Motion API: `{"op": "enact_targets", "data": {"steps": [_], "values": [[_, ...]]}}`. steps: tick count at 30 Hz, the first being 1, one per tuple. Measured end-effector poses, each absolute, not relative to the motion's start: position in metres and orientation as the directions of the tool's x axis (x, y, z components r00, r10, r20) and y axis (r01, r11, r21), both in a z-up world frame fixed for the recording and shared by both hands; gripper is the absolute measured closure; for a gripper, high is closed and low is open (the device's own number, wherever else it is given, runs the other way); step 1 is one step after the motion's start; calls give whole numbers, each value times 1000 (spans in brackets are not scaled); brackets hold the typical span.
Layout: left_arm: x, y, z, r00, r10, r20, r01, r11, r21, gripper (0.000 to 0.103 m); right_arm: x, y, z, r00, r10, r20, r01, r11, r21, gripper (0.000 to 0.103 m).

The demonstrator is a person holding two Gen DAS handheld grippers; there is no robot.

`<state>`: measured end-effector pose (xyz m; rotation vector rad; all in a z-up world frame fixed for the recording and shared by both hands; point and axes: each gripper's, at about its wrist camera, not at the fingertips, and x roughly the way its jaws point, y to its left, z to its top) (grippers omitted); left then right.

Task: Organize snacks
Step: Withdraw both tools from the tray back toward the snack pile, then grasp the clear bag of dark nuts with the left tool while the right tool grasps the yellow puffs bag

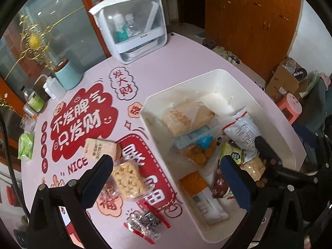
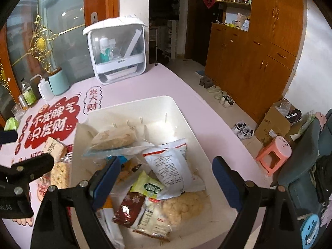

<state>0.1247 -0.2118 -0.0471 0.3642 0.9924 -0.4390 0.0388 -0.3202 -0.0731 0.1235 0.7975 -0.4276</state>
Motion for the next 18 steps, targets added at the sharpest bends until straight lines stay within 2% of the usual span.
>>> {"op": "enact_targets", "data": {"steps": [11, 18], "values": [[108, -131, -32, 524, -139, -840, 389, 917, 91, 1, 32, -297, -49, 706, -230, -670, 354, 934, 53, 13], [105, -70, -36, 534, -76, -842, 272, 959, 85, 1, 45, -253, -53, 725, -121, -678, 215, 975, 56, 13]]}}
